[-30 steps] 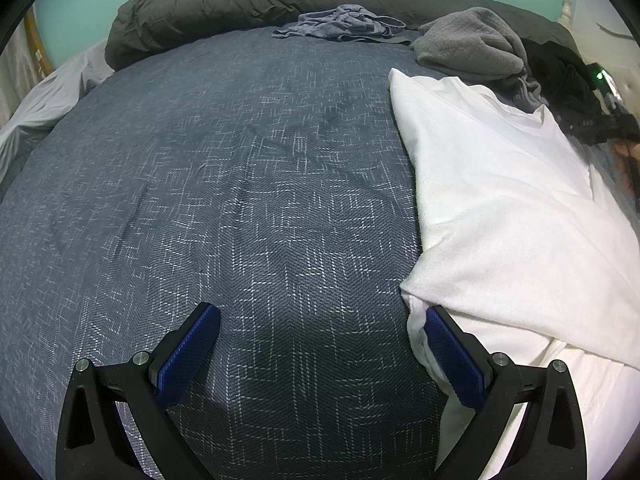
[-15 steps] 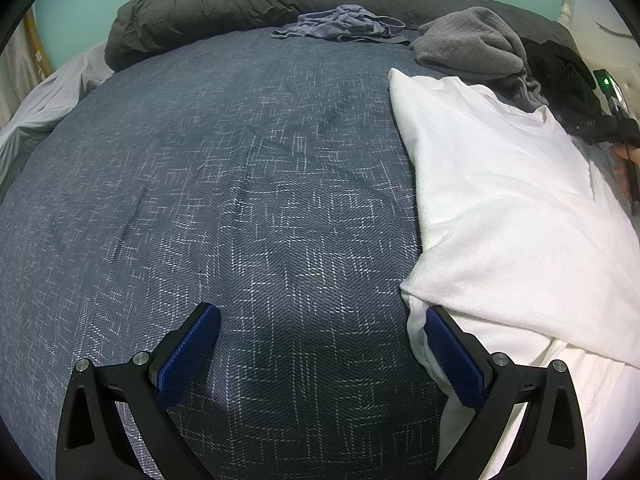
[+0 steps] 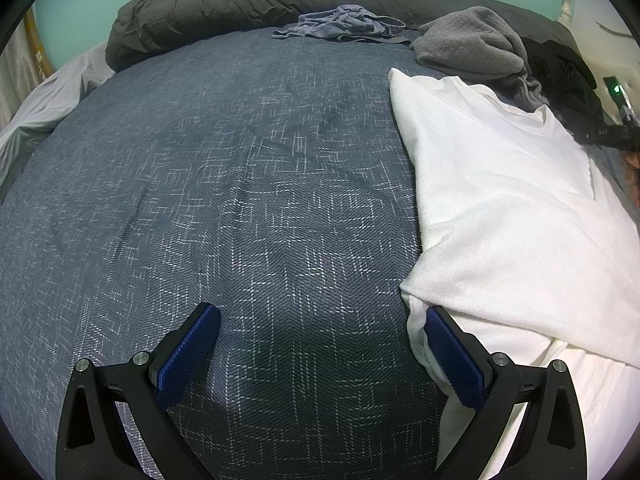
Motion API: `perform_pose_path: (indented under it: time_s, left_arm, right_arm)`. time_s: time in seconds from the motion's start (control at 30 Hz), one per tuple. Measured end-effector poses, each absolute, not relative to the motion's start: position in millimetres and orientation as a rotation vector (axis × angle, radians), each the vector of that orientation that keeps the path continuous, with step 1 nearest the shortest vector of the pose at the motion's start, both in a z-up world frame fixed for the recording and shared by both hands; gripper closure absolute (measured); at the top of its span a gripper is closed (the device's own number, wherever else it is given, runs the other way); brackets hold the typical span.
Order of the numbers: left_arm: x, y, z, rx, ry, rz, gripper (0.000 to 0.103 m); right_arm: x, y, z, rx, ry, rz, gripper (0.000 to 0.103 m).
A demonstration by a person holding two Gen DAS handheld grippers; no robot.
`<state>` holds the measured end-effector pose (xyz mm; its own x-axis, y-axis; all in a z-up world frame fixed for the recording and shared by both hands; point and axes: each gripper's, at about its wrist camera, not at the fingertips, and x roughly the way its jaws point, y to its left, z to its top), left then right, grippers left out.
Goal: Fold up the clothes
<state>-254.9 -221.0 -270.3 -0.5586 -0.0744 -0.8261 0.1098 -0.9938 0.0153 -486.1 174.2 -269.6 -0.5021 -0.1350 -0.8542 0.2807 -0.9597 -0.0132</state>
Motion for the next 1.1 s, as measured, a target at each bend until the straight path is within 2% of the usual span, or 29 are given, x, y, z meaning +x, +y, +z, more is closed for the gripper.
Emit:
perform_pose_path:
  time_s: [0.2,0.37,0.47,0.57,0.73,0.93,1.1]
  left_arm:
    - [-255,-220,-270,1.421,0.055,-2.682,0.0]
    - [-252,-221,-268,1.426,0.065,-2.683,0.0]
    - [-250,-221,-264,1.442,0.06,-2.681,0.0]
    - [-247,-221,-260,1.458,0.062,-2.68,0.0]
    - [-221,-218,-236,1.446,0.081,-2.687,0.0]
    - [-180,-194,-192,1.47,0.01,-2.762,0.0]
    - [-137,-181,-164,1.52,0.042,-2.833,0.0]
  right_arm:
    - [-487,198,-254,1.369,0.129,-2.668,0.102]
    - [-464,209,-237,1.368,0.138,-2.623,0.102]
    - [-439,221,-225,1.38,0.104,-2.586,0.101]
    - [-379,254,-217,1.397,0.09,-2.536,0.102]
    - [-288,238,-186,1.366,0.163,-2.453,0.101]
    - [-247,256,-181,1.365,0.169,-2.403,0.1]
    - [-212,262,-188,1.374,0.197,-2.388,0.1]
